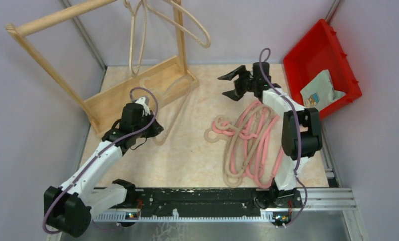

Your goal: Organize the hangers

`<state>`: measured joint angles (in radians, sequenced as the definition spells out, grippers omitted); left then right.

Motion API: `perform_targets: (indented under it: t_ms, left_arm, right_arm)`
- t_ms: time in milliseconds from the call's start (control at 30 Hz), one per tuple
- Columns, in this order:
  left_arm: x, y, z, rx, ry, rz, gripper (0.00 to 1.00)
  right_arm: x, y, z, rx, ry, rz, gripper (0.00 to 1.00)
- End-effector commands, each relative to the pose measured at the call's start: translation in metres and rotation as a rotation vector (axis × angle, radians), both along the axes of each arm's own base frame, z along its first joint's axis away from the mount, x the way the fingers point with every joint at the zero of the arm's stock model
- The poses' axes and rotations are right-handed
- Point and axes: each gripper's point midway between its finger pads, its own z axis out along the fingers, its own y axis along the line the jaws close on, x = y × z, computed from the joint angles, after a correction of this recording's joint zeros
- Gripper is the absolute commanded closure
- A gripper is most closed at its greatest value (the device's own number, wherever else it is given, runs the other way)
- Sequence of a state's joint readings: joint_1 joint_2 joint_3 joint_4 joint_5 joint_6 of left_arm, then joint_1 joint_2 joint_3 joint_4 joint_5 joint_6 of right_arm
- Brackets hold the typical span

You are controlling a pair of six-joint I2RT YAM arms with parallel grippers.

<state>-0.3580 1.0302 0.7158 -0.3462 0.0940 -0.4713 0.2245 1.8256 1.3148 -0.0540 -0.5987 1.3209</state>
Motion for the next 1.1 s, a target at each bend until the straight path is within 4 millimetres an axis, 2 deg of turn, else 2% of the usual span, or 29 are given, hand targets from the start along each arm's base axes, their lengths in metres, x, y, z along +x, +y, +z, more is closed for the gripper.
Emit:
perform_targets:
  t_ms: [0,133,267,367,567,733,800,900,1067]
  left_arm:
    - [-0.002,0.062,0.015,0.185,0.006,0.288,1.00]
    - [-0.003,0.095,0.038,0.247,-0.005,0.439,1.00]
    - [-0.001,0.121,0.082,0.310,-0.096,0.547,1.00]
    - [0.000,0.139,0.102,0.424,-0.115,0.575,1.00]
    - [0.013,0.165,0.169,0.550,-0.257,0.671,1.00]
    - [0.033,0.165,0.222,0.570,-0.399,0.669,1.00]
    - [0.041,0.163,0.237,0.568,-0.436,0.661,1.00]
    - [0.052,0.156,0.252,0.562,-0.480,0.633,1.00]
    - [0.068,0.143,0.261,0.563,-0.519,0.590,1.00]
  right_arm:
    - [-0.003,-0.039,0.041,-0.110,-0.150,-0.021,0.22]
    - [-0.001,-0.052,0.040,-0.119,-0.151,-0.042,0.22]
    - [-0.002,-0.054,0.038,-0.131,-0.150,-0.038,0.22]
    - [-0.003,-0.056,0.034,-0.145,-0.147,-0.034,0.22]
    - [-0.005,-0.058,0.023,-0.145,-0.122,-0.023,0.23]
    - [-0.002,-0.061,0.020,-0.148,-0.113,-0.025,0.23]
    - [0.001,-0.061,0.019,-0.149,-0.112,-0.026,0.23]
    - [0.005,-0.061,0.019,-0.151,-0.113,-0.025,0.23]
    - [0.010,-0.062,0.017,-0.148,-0.106,-0.025,0.23]
